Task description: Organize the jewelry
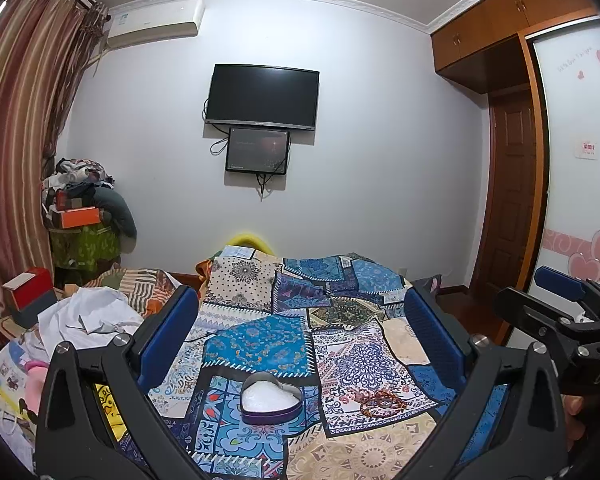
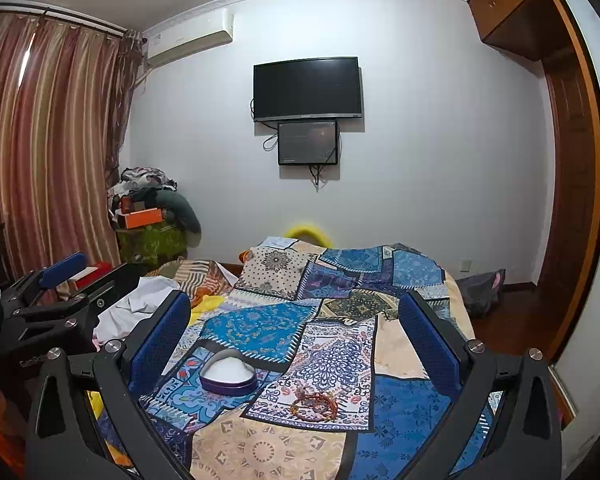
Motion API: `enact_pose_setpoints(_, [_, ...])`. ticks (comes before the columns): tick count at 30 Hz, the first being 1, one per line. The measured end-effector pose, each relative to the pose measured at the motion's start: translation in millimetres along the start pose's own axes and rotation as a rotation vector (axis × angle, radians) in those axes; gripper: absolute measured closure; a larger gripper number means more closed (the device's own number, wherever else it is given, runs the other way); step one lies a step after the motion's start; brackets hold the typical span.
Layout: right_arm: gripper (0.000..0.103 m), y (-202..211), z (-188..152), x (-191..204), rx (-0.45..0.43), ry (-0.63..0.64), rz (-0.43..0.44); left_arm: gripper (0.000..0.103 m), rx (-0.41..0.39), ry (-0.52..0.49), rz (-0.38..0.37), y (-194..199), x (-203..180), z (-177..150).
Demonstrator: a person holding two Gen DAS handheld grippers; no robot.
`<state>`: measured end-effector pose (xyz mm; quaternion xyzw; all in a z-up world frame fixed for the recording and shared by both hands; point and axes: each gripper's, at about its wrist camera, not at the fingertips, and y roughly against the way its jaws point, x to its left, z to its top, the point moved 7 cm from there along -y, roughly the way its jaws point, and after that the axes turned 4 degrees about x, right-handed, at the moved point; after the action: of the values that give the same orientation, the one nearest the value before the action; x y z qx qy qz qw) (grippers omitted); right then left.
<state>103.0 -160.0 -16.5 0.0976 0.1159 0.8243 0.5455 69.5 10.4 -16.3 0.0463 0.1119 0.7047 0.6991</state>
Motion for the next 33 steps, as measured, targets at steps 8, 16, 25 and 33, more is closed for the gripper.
enact_pose_setpoints(8, [0.000,0.5,0.2,1.4,0.002,0.005,0.004,0.000,-0.003,-0.002,-0.003,-0.9,-2.7,1.9])
enact_pose_setpoints(16, [0.000,-2.7,-1.6,2.0,0.004,0.004,0.004,0.000,-0.002,-0.005,-0.002,-1.1,-3.0,2.4])
enact_pose_setpoints(25, [0.000,-3.5,-1.8,1.9,0.004,0.001,0.003,0.000,0.001,-0.006,-0.006,-0.3,-5.8,1.0])
enact_pose_setpoints(33, [0.000,-4.3,-2.7,0.1,0.006,-0.001,0.003,0.000,0.005,-0.007,-0.005,-0.7,-6.1,0.7])
